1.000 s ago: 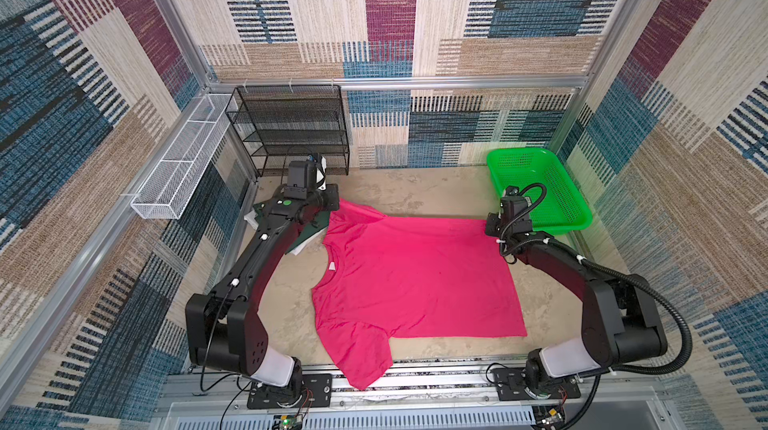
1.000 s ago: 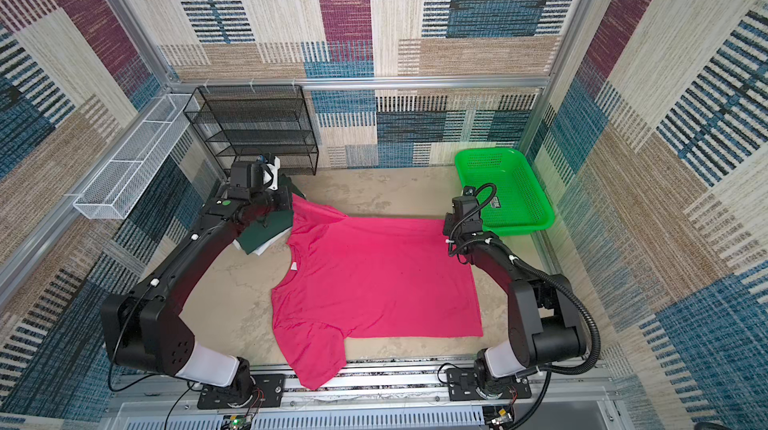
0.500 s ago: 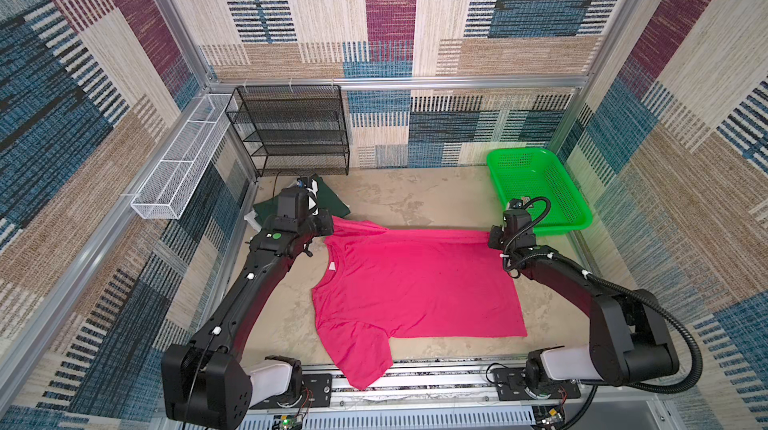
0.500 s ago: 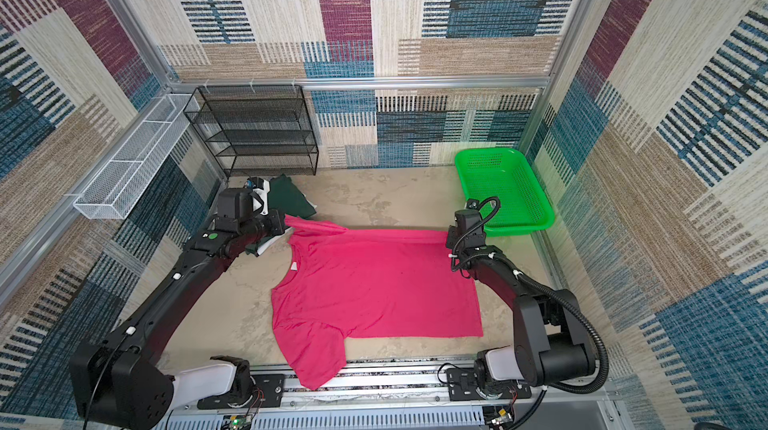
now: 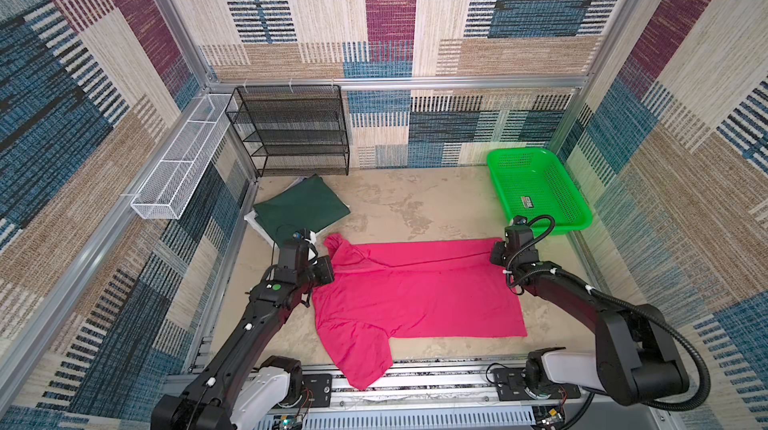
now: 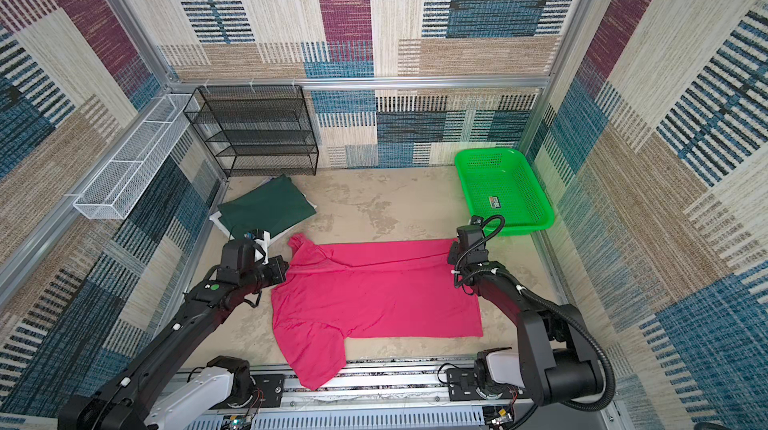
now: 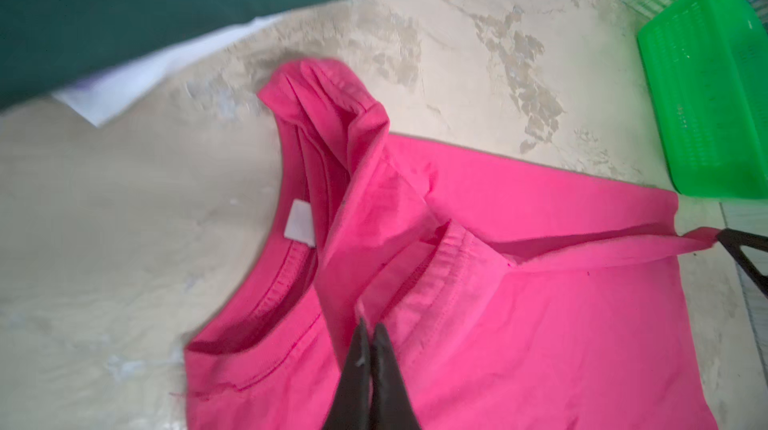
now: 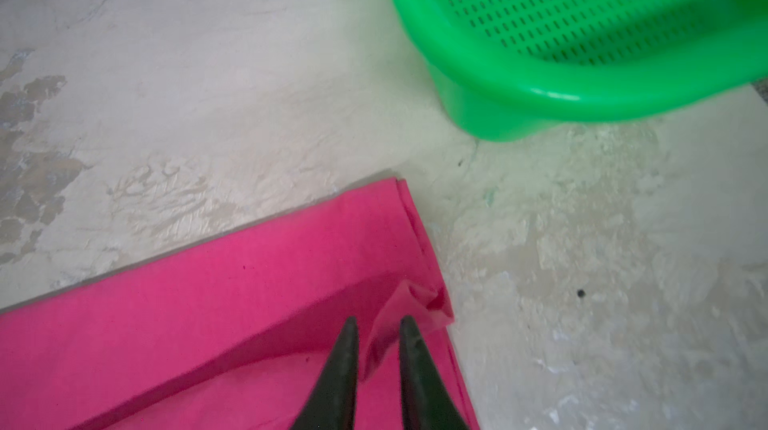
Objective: Fold and stack the t-shirts
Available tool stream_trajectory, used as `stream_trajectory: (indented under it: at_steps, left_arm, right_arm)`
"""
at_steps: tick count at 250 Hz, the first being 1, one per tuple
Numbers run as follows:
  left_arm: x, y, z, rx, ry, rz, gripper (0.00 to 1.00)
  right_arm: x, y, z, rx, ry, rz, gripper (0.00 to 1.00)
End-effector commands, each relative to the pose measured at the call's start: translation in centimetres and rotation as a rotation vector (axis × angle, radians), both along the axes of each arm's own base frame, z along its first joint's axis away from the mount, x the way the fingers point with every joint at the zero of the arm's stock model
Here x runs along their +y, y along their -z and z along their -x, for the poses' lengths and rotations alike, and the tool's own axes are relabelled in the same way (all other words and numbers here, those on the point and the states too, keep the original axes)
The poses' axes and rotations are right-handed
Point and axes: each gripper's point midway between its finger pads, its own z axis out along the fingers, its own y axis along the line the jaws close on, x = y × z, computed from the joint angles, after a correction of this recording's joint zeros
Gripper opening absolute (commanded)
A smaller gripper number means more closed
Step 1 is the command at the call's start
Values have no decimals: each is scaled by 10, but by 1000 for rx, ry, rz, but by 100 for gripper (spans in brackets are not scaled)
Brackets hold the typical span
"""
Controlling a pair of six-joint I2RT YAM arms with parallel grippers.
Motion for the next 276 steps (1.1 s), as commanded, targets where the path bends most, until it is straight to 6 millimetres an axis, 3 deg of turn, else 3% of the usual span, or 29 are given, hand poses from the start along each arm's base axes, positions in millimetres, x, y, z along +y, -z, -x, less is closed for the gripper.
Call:
stream_trajectory:
  at_steps: [1, 15, 32, 55, 86, 119, 145, 199, 247, 276]
  left_arm:
    - [-11, 5, 16, -34, 25, 93, 12]
    - [-9, 5, 24, -63, 24, 100, 19]
    - [-4, 2, 28, -103, 10, 90, 32]
    - [1, -5, 22, -156, -6, 62, 40]
    - [-12, -10, -7, -168, 47, 60, 42]
    - [-46, -1, -44, -43, 182, 68, 43]
    - [-72, 9, -61, 42, 266, 33, 43]
    - [-102, 41, -68, 151, 342, -53, 45]
    - [-102, 64, -71, 202, 327, -114, 47]
    - [-106, 77, -58, 274, 375, -122, 45]
  right_arm:
    - [2, -25, 5, -117, 31, -72, 32]
    - [1, -41, 8, -173, 38, -91, 40]
    - [2, -58, 7, -218, 29, -99, 43]
    - [8, -64, -1, -205, -3, -102, 47]
    - [30, -37, -17, -80, -94, -146, 51]
    - [47, -1, -28, 48, -146, -196, 53]
    - [51, 12, -29, 93, -150, -213, 53]
    - [53, 34, -22, 169, -147, -231, 54]
    - [55, 42, -17, 188, -157, -240, 54]
    - [53, 46, -16, 200, -148, -231, 54]
